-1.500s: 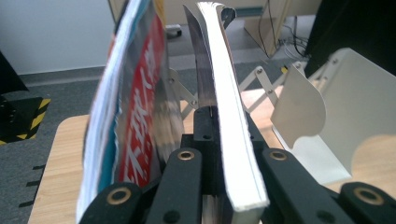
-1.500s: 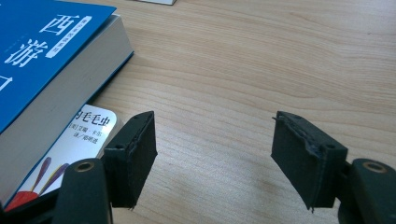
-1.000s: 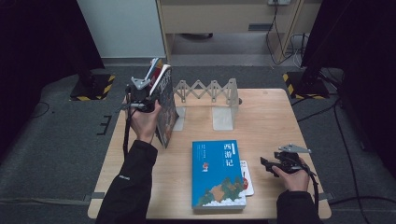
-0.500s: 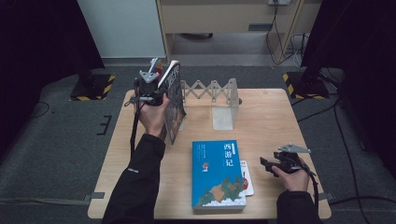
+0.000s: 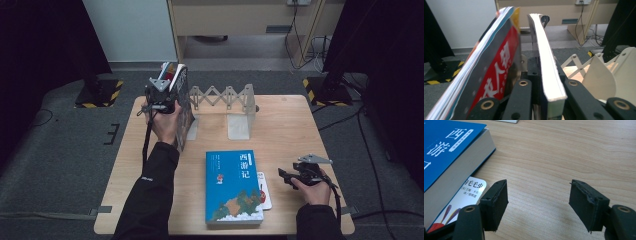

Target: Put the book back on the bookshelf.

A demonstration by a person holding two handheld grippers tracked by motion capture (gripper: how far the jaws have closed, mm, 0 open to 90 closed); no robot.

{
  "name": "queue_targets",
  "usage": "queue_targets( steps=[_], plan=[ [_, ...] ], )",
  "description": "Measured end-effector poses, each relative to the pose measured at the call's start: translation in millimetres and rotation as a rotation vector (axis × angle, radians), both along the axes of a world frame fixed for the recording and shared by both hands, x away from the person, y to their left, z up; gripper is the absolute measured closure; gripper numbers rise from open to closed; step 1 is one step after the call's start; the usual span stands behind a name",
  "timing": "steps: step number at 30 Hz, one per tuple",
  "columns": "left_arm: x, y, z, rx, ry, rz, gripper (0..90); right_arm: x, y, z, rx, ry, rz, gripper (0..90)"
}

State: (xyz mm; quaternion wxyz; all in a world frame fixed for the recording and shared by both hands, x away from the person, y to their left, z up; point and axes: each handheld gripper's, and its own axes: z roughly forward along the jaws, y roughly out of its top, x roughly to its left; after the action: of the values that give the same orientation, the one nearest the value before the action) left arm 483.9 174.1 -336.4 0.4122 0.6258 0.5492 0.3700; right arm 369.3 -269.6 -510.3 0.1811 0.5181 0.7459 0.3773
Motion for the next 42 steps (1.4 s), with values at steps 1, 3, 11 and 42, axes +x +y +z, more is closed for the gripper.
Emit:
queue_targets(
  steps=[1,3,11,42],
  plan=[
    [-1.0,1.8,-0.9,0.007,0.006,0.004,81.4,0.0,0.1,0.0,0.001,0.001,-0.001,31.1],
    [-2.4,4.6,-1.9,0.017,0.023,0.002,81.3,0.2,0.0,-0.2,-0.003,0.001,0.003,31.1],
    [-8.1,10.6,-3.7,0.012,0.102,-0.046,79.2,0.2,1.5,-0.6,-0.007,0.005,0.007,31.0],
    [4.2,5.8,-14.4,0.057,0.062,0.030,80.6,0.7,1.6,-0.9,-0.006,0.011,0.012,30.8]
  ],
)
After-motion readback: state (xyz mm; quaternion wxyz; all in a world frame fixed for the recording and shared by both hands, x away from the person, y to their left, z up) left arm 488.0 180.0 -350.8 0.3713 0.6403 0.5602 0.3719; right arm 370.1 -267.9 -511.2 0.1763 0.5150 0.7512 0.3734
